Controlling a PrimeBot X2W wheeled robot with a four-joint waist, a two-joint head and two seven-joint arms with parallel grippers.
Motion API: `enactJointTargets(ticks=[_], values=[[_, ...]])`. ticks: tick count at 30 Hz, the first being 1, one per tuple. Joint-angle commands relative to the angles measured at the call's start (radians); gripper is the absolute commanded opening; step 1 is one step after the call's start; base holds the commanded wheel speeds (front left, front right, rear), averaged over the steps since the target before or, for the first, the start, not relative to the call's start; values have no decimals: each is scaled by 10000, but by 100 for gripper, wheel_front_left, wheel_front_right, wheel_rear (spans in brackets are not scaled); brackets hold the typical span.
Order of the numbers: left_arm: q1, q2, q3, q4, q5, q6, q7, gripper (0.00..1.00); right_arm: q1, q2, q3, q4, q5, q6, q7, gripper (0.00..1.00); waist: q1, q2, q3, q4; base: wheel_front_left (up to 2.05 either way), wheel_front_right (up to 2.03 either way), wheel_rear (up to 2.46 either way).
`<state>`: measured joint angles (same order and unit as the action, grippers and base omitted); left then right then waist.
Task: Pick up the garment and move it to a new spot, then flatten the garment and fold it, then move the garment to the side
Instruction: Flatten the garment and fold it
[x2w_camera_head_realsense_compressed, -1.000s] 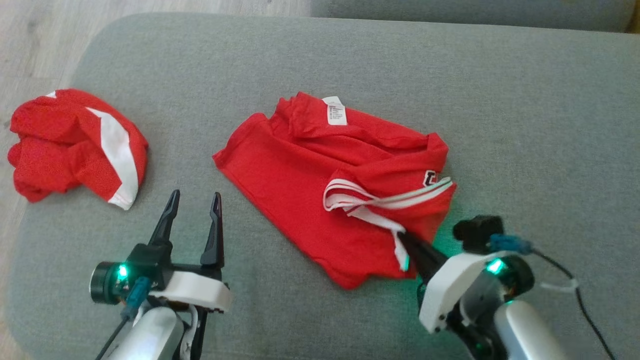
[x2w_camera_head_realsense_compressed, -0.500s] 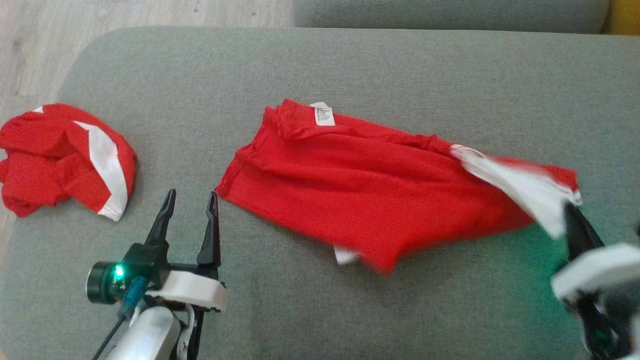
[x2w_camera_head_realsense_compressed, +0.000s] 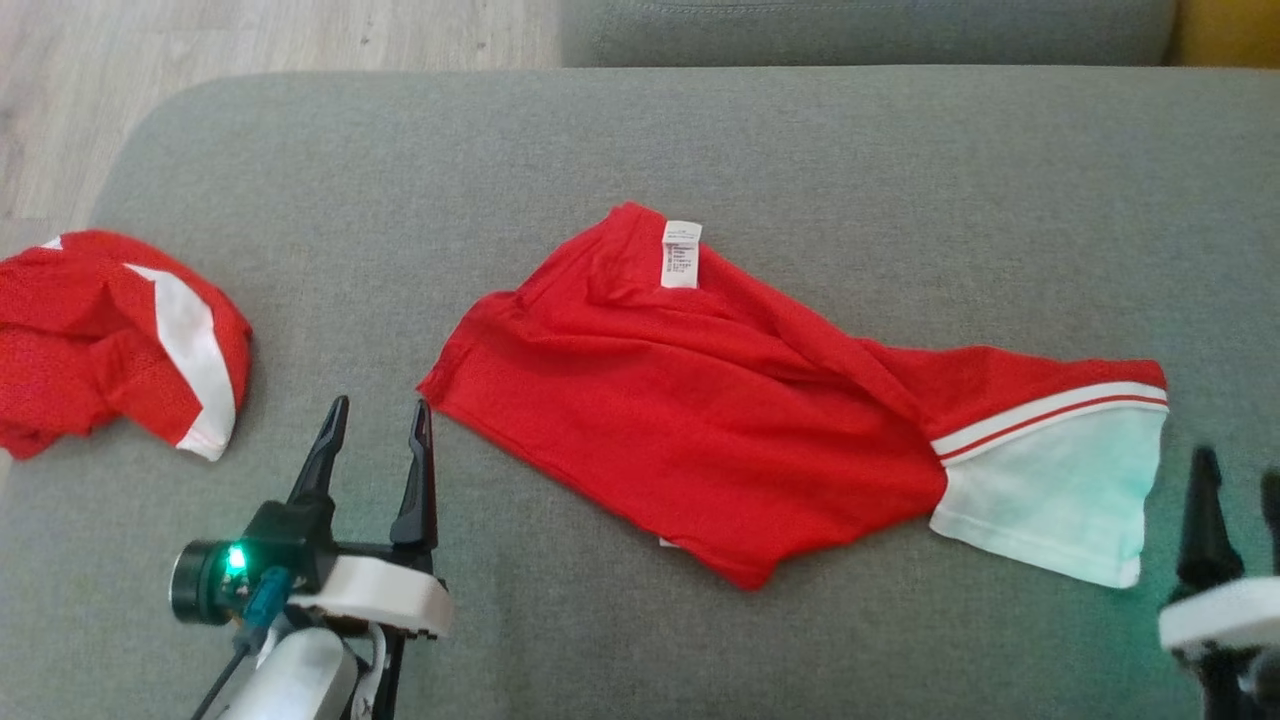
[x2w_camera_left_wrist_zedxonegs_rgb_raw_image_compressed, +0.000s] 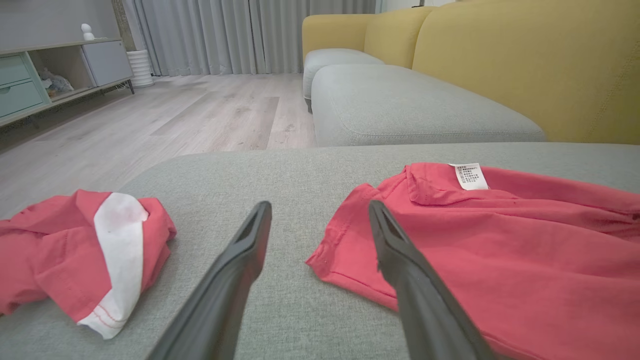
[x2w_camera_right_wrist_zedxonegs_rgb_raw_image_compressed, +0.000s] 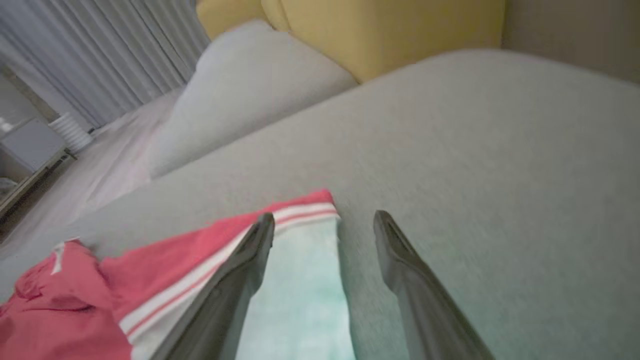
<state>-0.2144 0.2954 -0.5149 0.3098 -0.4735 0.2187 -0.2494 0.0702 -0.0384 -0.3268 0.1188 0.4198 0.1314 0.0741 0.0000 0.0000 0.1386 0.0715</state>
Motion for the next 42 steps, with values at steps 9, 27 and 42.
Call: enactJointTargets(ticks=[9,27,42], values=[[-109,401,375,-278,65,17,9,100,226,-119,2589,-2960,-2069,-7,-916,100,0,0,-287,-74,0,0,0],[72,620,269,-540,18,203,303,100,1156,-118,3282,-3681,-1720,-7,-462,100,0,0,-419,-93,0,0,0],[-2247,173,-590,-705,8,-930,1784,100,748,-118,3202,-3873,-1678,-7,-183,100,0,0,485,-95,0,0,0]])
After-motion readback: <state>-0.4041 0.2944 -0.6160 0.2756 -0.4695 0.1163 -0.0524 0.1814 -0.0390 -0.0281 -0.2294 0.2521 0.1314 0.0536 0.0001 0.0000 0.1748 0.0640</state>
